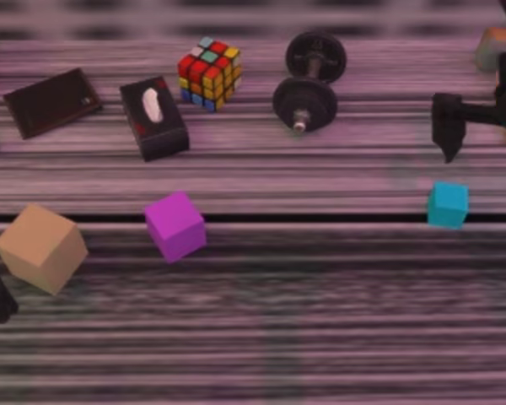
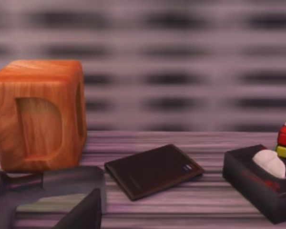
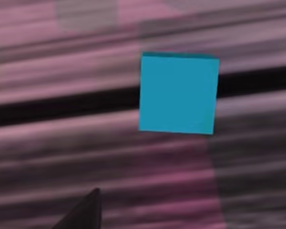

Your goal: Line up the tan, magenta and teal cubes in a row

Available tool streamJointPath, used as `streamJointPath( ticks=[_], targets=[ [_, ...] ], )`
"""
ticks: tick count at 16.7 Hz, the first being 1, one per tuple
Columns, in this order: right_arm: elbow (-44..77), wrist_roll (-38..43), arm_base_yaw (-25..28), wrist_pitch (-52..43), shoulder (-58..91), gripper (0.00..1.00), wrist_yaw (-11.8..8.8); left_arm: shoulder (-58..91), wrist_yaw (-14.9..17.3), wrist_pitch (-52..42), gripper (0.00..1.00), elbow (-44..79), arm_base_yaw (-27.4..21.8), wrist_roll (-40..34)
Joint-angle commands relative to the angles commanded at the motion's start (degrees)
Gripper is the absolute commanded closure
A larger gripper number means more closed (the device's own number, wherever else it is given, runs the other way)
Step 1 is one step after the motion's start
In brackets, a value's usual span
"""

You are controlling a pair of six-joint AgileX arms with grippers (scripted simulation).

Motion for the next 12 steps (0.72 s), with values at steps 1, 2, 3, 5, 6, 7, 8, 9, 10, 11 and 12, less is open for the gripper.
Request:
streamJointPath(
  ticks=[1,2,3,5,6,7,8,9,10,11,12],
  targets=[
    [3.34,0.74,0.36,-1.94,3.82,0.0,-0.02,0.0,0.0,0.0,0.0,0.0,0.0,0.0],
    [6.36,1.4,0.68,-3.63,7.25,0.0,-0.05,0.0,0.0,0.0,0.0,0.0,0.0,0.0],
    [9.01,1.97,0.95,-5.06,10.2,0.0,-0.09,0.0,0.0,0.0,0.0,0.0,0.0,0.0],
    [12.93,2.81,1.35,-7.12,14.34,0.0,-0.15,0.0,0.0,0.0,0.0,0.0,0.0,0.0],
    [14.07,3.06,1.46,-7.71,15.48,0.0,-0.17,0.0,0.0,0.0,0.0,0.0,0.0,0.0],
    [14.66,3.19,1.51,-8.01,16.03,0.0,-0.18,0.0,0.0,0.0,0.0,0.0,0.0,0.0],
    [14.72,3.2,1.52,-8.04,16.09,0.0,-0.18,0.0,0.0,0.0,0.0,0.0,0.0,0.0],
    [14.72,3.2,1.52,-8.04,16.09,0.0,-0.18,0.0,0.0,0.0,0.0,0.0,0.0,0.0],
    [14.72,3.2,1.52,-8.04,16.09,0.0,-0.18,0.0,0.0,0.0,0.0,0.0,0.0,0.0],
    [14.72,3.2,1.52,-8.04,16.09,0.0,-0.18,0.0,0.0,0.0,0.0,0.0,0.0,0.0],
    [14.57,3.15,1.19,-7.92,15.97,0.0,-0.19,0.0,0.0,0.0,0.0,0.0,0.0,0.0]
  ],
)
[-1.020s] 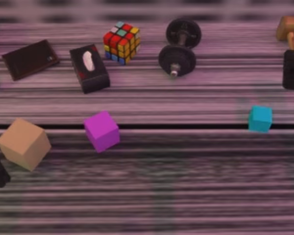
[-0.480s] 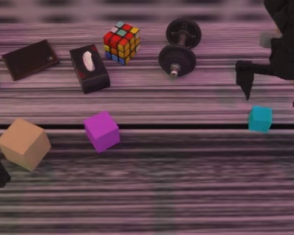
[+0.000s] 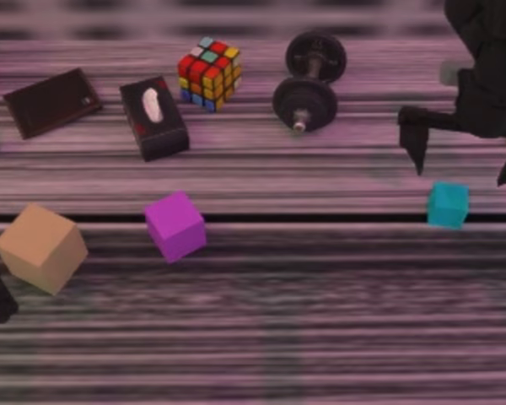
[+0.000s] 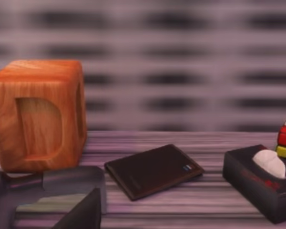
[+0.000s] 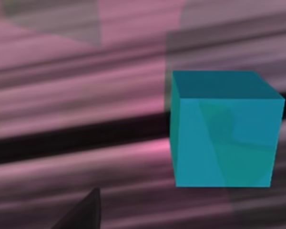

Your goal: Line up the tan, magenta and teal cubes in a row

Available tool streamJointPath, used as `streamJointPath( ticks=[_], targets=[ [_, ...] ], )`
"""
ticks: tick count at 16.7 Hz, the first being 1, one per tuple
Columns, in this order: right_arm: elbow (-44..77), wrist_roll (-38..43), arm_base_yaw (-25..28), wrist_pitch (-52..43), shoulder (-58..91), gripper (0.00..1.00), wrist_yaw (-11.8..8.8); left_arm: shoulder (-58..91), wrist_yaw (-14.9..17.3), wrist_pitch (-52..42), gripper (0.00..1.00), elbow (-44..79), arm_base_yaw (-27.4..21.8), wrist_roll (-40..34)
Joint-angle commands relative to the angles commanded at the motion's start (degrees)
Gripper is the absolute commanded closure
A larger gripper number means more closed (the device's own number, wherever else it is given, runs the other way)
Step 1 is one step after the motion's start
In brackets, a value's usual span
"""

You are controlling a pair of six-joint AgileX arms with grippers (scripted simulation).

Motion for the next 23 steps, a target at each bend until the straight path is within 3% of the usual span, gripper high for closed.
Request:
streamJointPath(
  ticks=[3,9,14,23],
  targets=[
    [-1.65,-0.1,0.16,2.3,0.92,0.0,0.01,0.0,0.0,0.0,0.0,0.0,0.0,0.0],
    [-9.2,0.17,0.37,15.51,6.06,0.0,0.07,0.0,0.0,0.0,0.0,0.0,0.0,0.0],
    [-10.06,0.22,0.41,16.74,6.77,0.0,0.07,0.0,0.0,0.0,0.0,0.0,0.0,0.0],
    [-10.06,0.22,0.41,16.74,6.77,0.68,0.07,0.0,0.0,0.0,0.0,0.0,0.0,0.0]
  ],
)
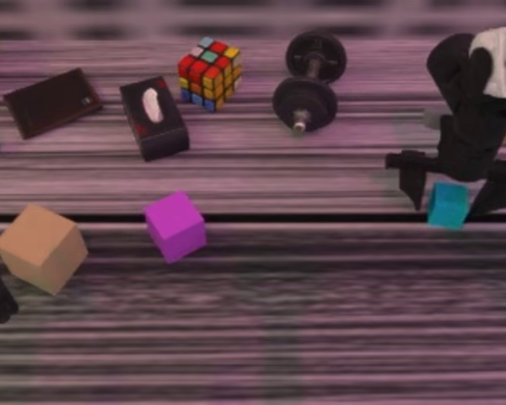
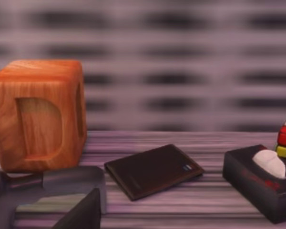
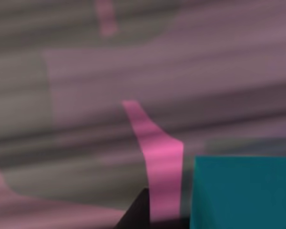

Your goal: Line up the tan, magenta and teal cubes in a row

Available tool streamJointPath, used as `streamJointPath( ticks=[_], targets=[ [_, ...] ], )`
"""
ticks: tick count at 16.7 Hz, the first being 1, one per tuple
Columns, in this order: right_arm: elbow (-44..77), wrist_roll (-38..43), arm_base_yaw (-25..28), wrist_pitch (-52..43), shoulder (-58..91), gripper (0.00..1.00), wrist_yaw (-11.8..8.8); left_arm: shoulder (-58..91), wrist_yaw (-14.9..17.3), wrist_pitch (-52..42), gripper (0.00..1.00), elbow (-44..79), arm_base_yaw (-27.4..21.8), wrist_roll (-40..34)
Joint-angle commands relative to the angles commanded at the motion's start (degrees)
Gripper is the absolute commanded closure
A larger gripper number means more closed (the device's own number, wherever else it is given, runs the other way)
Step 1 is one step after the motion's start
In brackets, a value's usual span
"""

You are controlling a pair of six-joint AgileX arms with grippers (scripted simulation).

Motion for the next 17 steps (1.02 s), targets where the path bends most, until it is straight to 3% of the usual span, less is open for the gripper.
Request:
streamJointPath(
  ticks=[4,5,12,17],
  targets=[
    [0.0,0.0,0.0,0.0,0.0,0.98,0.0,0.0,0.0,0.0,0.0,0.0,0.0,0.0],
    [0.0,0.0,0.0,0.0,0.0,1.0,0.0,0.0,0.0,0.0,0.0,0.0,0.0,0.0],
    [0.0,0.0,0.0,0.0,0.0,1.0,0.0,0.0,0.0,0.0,0.0,0.0,0.0,0.0],
    [3.54,-0.43,0.13,-5.2,-3.38,1.0,0.68,0.0,0.0,0.0,0.0,0.0,0.0,0.0]
  ],
)
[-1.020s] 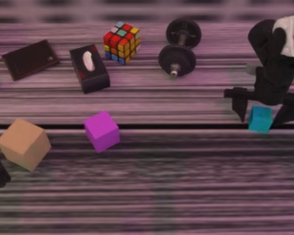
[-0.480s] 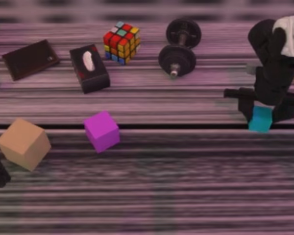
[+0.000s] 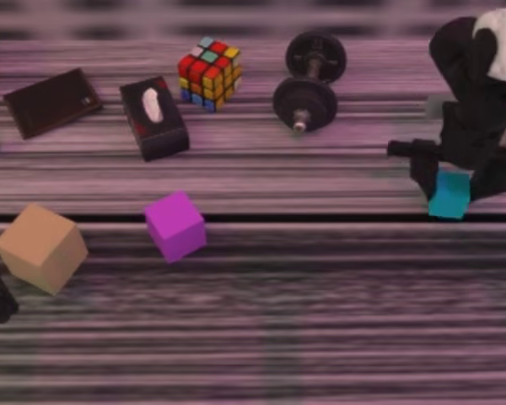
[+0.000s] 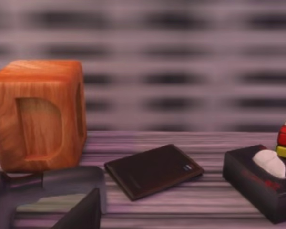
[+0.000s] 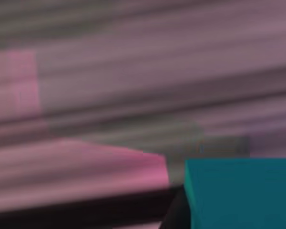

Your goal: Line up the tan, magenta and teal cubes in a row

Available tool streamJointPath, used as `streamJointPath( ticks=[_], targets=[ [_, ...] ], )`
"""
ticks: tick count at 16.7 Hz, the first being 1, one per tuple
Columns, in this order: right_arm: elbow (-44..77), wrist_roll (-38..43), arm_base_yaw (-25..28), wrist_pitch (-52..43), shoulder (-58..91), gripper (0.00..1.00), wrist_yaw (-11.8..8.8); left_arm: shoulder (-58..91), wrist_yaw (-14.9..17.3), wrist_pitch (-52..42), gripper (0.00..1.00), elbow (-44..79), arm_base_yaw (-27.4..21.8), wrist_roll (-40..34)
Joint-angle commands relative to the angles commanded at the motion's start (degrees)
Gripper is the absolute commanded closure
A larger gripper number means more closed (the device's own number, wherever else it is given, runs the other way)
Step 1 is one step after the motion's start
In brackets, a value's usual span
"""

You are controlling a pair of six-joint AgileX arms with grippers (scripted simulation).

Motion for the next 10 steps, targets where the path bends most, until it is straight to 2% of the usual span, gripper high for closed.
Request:
streamJointPath(
  ticks=[4,10],
  targets=[
    [4.66,0.02,0.16,-8.05,-2.98,1.0,-0.04,0.0,0.0,0.0,0.0,0.0,0.0,0.0],
    [5.06,0.16,0.03,-8.7,-3.43,1.0,-0.06,0.0,0.0,0.0,0.0,0.0,0.0,0.0]
  ],
)
